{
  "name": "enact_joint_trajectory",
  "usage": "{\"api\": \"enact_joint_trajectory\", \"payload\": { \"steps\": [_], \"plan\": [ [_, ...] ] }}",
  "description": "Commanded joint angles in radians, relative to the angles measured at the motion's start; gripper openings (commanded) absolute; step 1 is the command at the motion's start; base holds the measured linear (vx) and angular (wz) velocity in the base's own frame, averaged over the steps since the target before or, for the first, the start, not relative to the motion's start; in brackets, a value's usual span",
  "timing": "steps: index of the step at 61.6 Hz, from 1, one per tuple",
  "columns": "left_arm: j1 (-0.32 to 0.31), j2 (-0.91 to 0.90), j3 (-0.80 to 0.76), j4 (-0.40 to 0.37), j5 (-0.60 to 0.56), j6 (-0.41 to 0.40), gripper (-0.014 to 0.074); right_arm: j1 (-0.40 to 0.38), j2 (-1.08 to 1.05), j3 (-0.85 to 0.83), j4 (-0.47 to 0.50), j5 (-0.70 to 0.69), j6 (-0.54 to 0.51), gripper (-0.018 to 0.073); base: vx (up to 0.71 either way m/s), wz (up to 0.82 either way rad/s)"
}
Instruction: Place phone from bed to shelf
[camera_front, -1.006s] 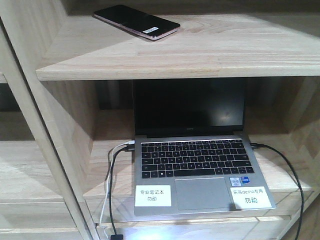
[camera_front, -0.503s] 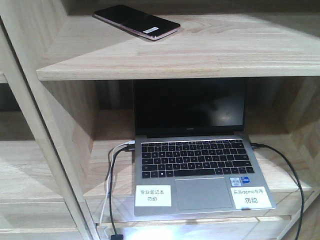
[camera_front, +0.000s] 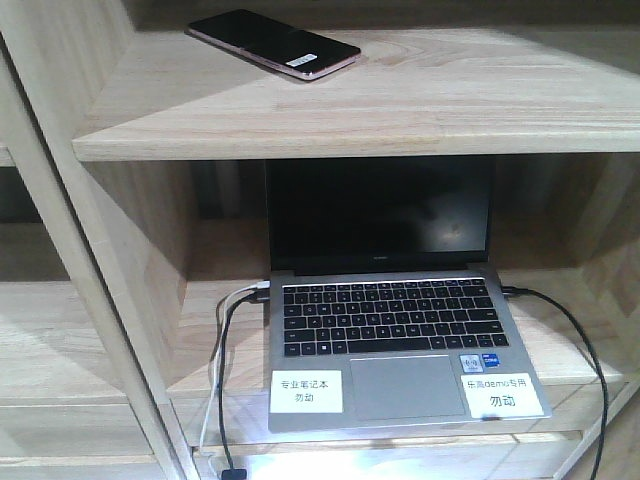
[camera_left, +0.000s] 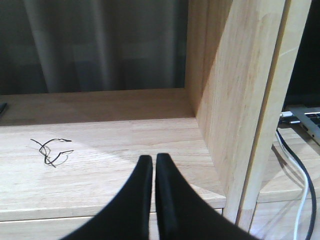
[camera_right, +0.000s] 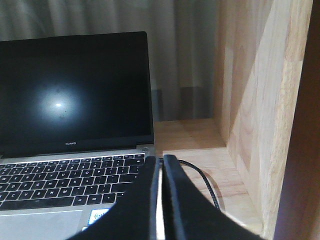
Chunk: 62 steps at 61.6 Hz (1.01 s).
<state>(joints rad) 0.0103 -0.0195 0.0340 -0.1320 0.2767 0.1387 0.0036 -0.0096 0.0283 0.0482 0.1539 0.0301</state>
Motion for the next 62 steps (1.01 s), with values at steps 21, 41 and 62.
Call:
{"api": "enact_joint_trajectory", "payload": {
  "steps": [21,41,62],
  "plan": [
    [-0.003,-0.007,0.002,-0.007,-0.073,-0.004,0.0001,0.000,-0.008,0.007,-0.015,-0.085,-0.009,-0.0004,0.00,0.00],
    [-0.003,-0.007,0.002,-0.007,-0.073,-0.004,0.0001,0.000,-0.008,0.007,-0.015,-0.085,-0.009,-0.0004,0.00,0.00],
    [-0.003,-0.007,0.002,-0.007,-0.073,-0.004,0.0001,0.000,-0.008,0.007,-0.015,-0.085,-0.009,-0.0004,0.00,0.00]
  ]
}}
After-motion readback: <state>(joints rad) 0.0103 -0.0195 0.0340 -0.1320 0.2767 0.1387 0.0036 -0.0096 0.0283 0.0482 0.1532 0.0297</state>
